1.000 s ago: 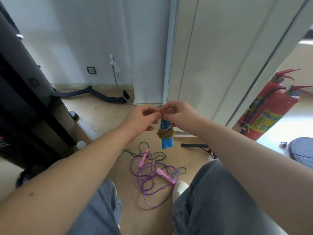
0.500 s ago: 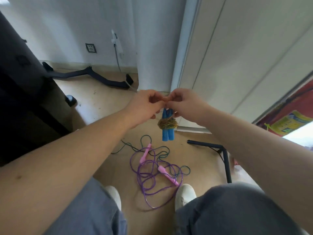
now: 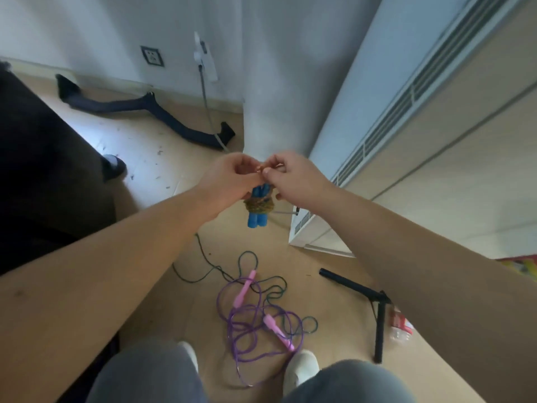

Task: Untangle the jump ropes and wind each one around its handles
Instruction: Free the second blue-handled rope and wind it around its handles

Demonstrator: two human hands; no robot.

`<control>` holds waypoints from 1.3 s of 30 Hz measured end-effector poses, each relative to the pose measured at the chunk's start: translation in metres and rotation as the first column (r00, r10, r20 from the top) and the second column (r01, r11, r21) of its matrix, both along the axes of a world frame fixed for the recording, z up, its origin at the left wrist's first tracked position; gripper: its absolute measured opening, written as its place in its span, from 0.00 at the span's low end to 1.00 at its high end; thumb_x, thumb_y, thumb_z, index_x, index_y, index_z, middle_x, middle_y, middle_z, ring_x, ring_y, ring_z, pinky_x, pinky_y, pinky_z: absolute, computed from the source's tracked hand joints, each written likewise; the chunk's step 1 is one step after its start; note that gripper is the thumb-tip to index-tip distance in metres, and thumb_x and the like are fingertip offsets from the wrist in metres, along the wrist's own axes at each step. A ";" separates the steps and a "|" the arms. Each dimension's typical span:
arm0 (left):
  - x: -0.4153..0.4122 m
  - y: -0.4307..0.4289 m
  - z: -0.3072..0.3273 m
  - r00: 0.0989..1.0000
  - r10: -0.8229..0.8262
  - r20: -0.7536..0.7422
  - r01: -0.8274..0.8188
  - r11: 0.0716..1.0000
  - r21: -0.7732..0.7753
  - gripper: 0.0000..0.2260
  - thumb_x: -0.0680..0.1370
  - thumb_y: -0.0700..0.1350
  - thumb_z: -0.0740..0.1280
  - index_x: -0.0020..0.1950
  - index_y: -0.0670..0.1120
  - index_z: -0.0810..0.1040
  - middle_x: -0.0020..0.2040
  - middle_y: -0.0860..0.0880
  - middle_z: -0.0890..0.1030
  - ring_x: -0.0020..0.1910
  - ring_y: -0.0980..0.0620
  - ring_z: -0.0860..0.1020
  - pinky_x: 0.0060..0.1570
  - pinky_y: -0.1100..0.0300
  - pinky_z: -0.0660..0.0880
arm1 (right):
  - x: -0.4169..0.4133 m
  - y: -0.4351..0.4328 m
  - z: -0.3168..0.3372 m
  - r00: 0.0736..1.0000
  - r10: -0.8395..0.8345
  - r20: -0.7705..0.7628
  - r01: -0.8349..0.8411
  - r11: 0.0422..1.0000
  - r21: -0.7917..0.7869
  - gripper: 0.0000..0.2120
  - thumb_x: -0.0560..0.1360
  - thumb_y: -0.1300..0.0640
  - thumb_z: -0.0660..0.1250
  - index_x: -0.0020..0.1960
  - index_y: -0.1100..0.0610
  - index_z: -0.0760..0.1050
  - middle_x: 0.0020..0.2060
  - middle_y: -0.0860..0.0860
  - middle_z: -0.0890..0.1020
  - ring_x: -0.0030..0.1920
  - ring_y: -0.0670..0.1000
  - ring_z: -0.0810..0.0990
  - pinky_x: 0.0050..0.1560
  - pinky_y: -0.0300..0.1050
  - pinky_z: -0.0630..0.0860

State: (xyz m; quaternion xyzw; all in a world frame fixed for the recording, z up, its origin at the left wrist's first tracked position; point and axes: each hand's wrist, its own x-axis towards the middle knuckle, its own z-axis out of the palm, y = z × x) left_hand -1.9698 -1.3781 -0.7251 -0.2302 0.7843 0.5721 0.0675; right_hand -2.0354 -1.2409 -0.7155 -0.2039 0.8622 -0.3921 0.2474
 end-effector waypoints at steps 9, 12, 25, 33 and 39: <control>0.016 -0.024 0.208 0.997 0.077 0.017 -0.077 0.997 -0.016 0.10 0.77 0.53 0.69 0.56 0.51 0.81 0.49 0.54 0.84 0.50 0.57 0.83 0.55 0.53 0.81 | -0.005 -0.026 0.209 0.997 0.079 -0.015 -0.079 0.996 -0.028 0.02 0.80 0.54 0.66 0.49 0.49 0.77 0.42 0.43 0.80 0.46 0.45 0.80 0.48 0.45 0.79; 0.028 -0.026 0.279 0.996 0.082 0.023 -0.081 0.995 -0.062 0.07 0.79 0.53 0.68 0.55 0.55 0.81 0.50 0.55 0.84 0.51 0.56 0.83 0.55 0.51 0.81 | 0.003 -0.030 0.279 0.995 0.101 -0.013 -0.101 0.994 -0.030 0.02 0.80 0.54 0.66 0.49 0.48 0.77 0.43 0.44 0.80 0.46 0.42 0.79 0.43 0.36 0.75; 0.036 -0.068 0.471 0.950 0.283 -0.129 -0.292 0.955 -0.057 0.05 0.79 0.52 0.68 0.52 0.54 0.80 0.47 0.54 0.84 0.46 0.59 0.82 0.39 0.68 0.77 | -0.005 -0.086 0.474 0.977 0.188 -0.100 -0.198 0.975 -0.100 0.02 0.78 0.56 0.67 0.47 0.51 0.79 0.41 0.47 0.82 0.46 0.51 0.82 0.50 0.46 0.78; -0.006 -0.166 0.517 0.923 0.322 -0.212 -0.335 0.942 -0.028 0.02 0.79 0.50 0.69 0.51 0.54 0.80 0.48 0.53 0.84 0.49 0.53 0.83 0.53 0.51 0.82 | -0.043 -0.186 0.522 0.968 0.174 -0.178 -0.202 0.968 -0.152 0.02 0.79 0.54 0.68 0.48 0.50 0.78 0.40 0.44 0.81 0.45 0.48 0.82 0.46 0.45 0.79; -0.044 -0.237 0.554 0.930 0.286 -0.229 -0.317 0.942 -0.110 0.04 0.80 0.49 0.69 0.53 0.53 0.81 0.48 0.55 0.83 0.48 0.54 0.82 0.52 0.53 0.82 | -0.073 -0.250 0.552 0.969 0.099 -0.226 -0.145 0.970 -0.194 0.05 0.80 0.51 0.67 0.50 0.52 0.78 0.43 0.47 0.82 0.45 0.47 0.82 0.43 0.40 0.78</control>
